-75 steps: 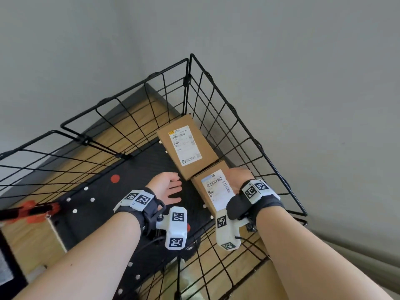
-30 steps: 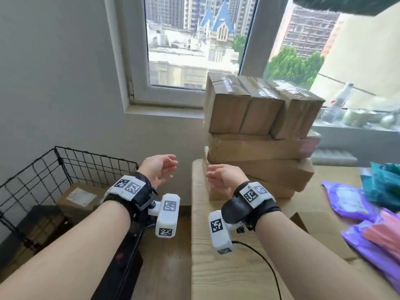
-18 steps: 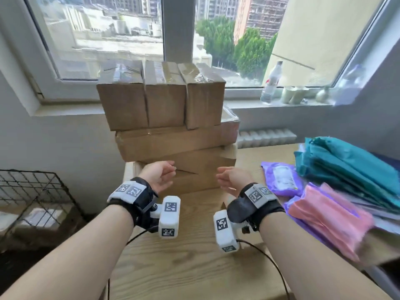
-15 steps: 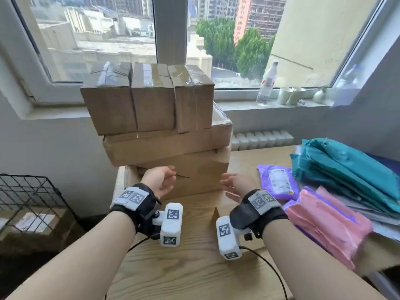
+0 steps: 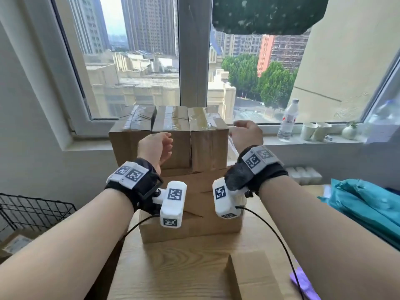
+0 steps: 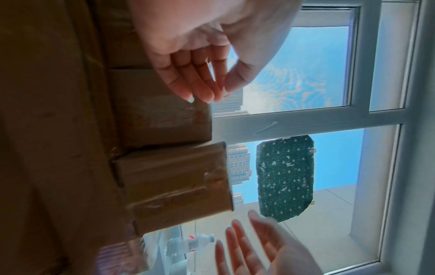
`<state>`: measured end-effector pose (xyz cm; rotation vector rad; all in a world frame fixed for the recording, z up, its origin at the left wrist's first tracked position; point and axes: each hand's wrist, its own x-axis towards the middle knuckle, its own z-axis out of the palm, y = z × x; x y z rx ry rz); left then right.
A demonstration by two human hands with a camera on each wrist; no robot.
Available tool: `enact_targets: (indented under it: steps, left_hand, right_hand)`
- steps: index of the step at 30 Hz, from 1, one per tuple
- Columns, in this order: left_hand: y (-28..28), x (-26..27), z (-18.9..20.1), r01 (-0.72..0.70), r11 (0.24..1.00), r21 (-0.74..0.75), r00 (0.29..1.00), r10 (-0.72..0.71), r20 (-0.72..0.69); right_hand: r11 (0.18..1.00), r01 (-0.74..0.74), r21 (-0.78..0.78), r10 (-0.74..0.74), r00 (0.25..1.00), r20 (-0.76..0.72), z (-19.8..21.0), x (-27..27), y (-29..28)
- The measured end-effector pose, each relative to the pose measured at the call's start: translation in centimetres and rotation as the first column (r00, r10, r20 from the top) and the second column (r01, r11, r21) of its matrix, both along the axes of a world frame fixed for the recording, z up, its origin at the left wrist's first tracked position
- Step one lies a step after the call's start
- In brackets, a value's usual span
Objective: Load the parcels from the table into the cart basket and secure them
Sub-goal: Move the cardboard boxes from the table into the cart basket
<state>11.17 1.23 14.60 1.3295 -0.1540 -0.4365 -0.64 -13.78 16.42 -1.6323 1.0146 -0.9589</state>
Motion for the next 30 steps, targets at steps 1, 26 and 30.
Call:
enact_targets:
  steps: [1,26,30]
  left_hand:
    - [0.0,0.4,0.7,0.001,1.0,-0.014,1.0,0.0,0.017]
    - [-0.9,6.8,2.9,0.176,0.984,-0.01,0.982,-0.175,0.075]
    - [-1.1,6.3,3.0,0.141,0.99,-0.024,0.988,-0.139,0.07]
  right_hand:
    - [0.997,-0.018,-0.074,0.016,0.999,-0.038,1.0,1.0,0.2]
    - [0.974,0.085,-0.209,-0.168,0.89,-0.424,1.9,5.9,-0.8]
    - [0.958,0.148,-0.246,-0.224,0.921,-0.318,3.4,4.0,-1.2]
